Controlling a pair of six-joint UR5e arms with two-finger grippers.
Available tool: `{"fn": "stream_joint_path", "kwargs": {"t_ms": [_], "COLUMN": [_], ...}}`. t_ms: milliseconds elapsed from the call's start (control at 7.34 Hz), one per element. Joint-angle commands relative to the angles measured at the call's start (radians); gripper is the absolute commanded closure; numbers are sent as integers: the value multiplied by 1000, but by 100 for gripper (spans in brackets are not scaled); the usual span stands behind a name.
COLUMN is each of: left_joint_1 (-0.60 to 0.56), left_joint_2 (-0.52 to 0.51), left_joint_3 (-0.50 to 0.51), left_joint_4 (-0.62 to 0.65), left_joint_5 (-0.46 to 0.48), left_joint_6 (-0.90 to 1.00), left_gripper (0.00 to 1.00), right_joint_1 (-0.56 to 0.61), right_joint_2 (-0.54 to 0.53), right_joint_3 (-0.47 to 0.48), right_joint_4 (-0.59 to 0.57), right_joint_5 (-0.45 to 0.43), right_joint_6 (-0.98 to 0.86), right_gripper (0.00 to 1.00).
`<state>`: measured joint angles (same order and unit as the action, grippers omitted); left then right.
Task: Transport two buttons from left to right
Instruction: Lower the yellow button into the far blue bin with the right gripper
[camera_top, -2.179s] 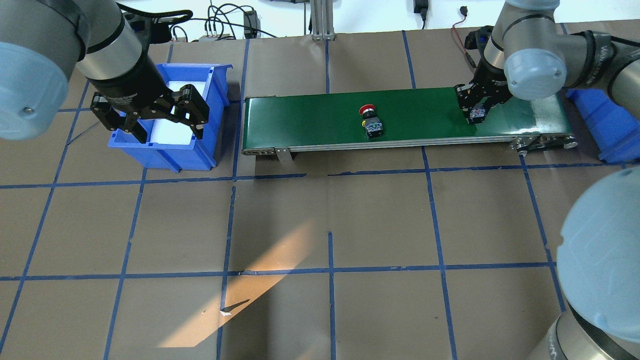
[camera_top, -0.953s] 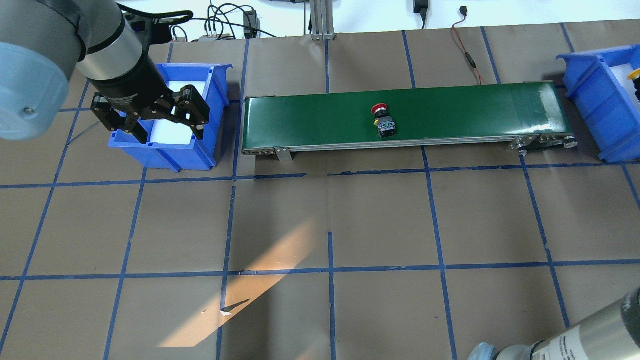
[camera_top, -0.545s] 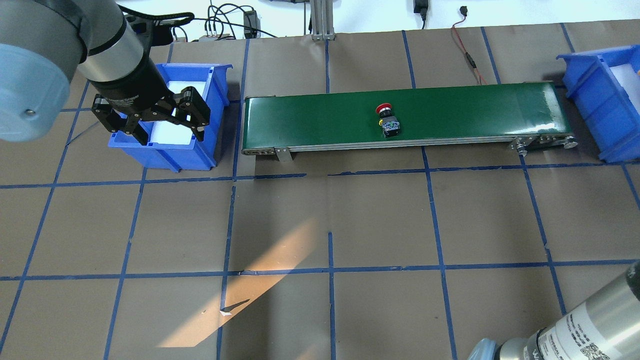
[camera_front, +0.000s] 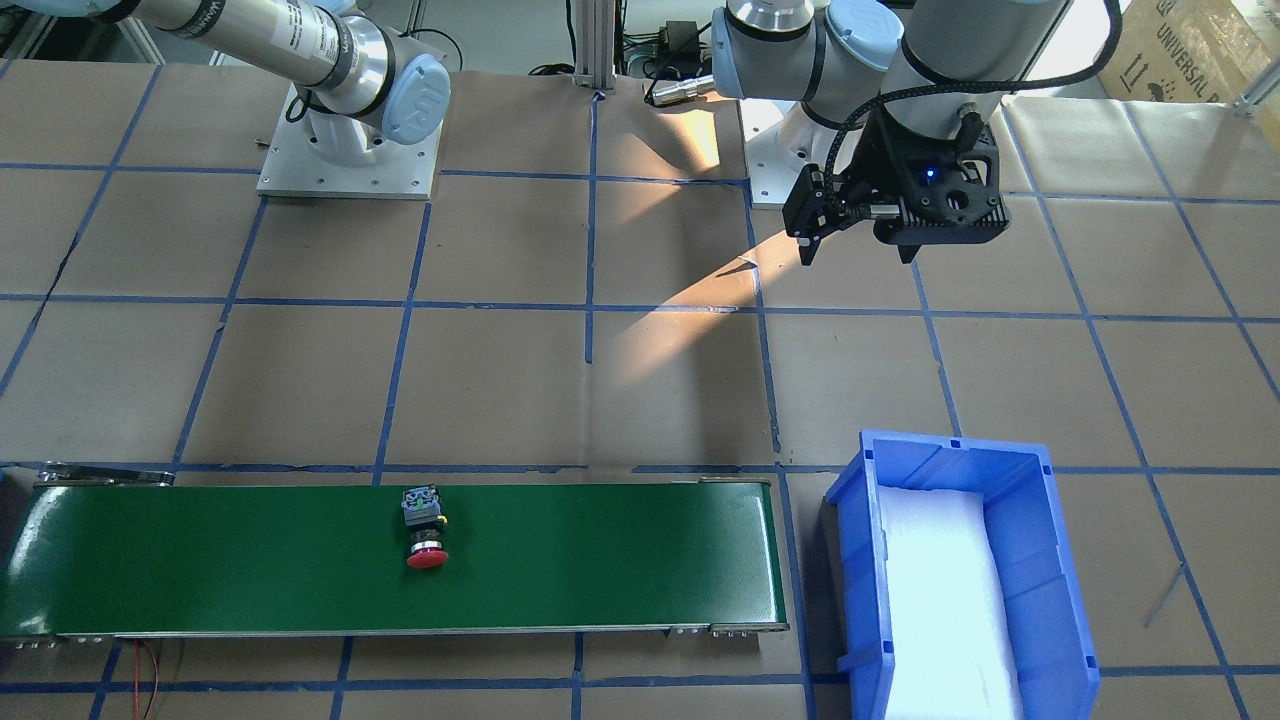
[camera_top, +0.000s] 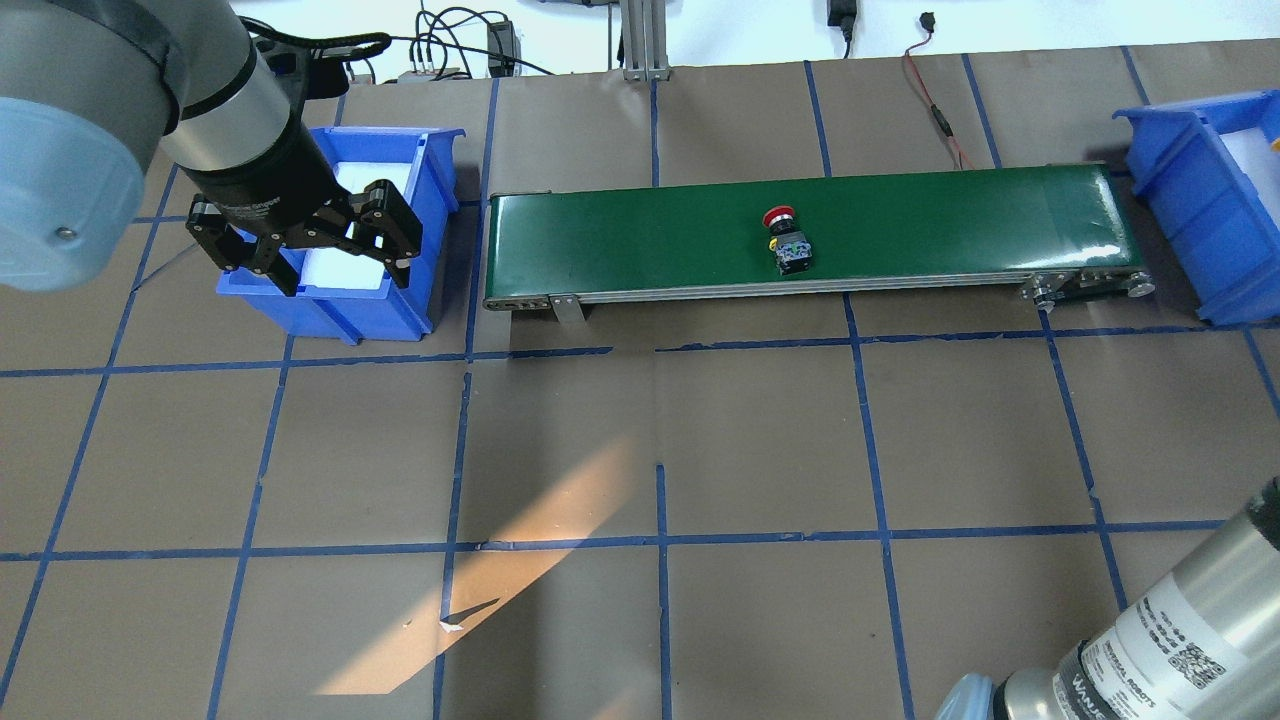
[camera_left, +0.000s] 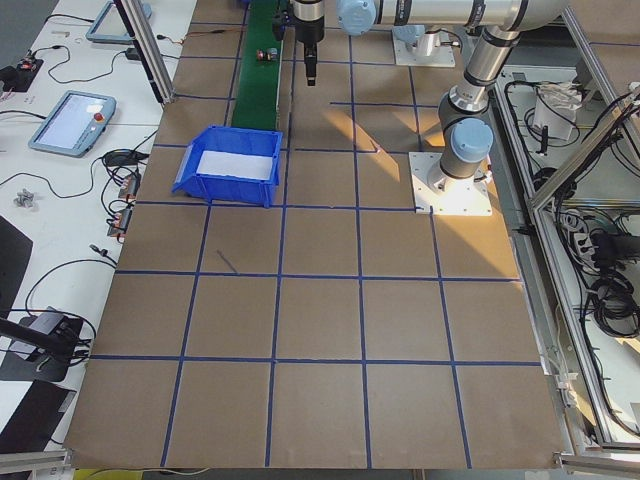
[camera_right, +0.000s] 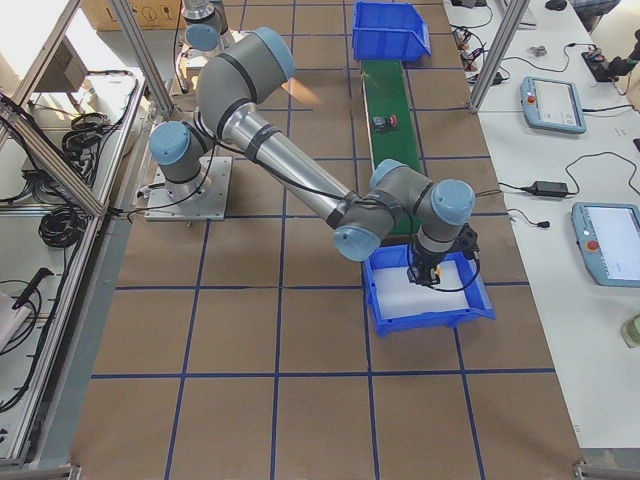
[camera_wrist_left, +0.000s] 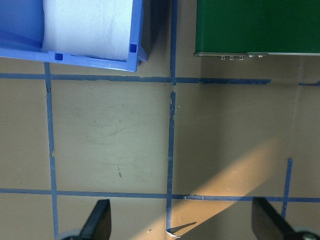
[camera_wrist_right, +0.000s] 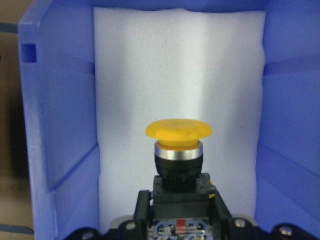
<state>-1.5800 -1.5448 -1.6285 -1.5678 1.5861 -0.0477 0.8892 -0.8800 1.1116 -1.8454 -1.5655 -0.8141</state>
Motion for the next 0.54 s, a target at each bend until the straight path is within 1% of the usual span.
{"fn": "stream_joint_path", "kwargs": {"t_ms": [0,136,272,409], "left_joint_1": [0,0,0,0], "left_joint_2": [0,0,2,0], "left_joint_3": [-1,-1,-1,-1], "left_joint_4": [0,0,0,0], "left_joint_5": [0,0,2,0], "left_joint_6": [0,0,0,0], "left_gripper": [0,0,0,0], "right_joint_1": [-1,-1,0,8], "right_joint_2": [0,-8,-22,-60], "right_joint_3": [2,2,1,7], "right_joint_4": [3,5,27,70], "right_joint_5": [18,18,19,21], "right_joint_6": [9,7,9,25], "right_gripper": [0,0,0,0]}}
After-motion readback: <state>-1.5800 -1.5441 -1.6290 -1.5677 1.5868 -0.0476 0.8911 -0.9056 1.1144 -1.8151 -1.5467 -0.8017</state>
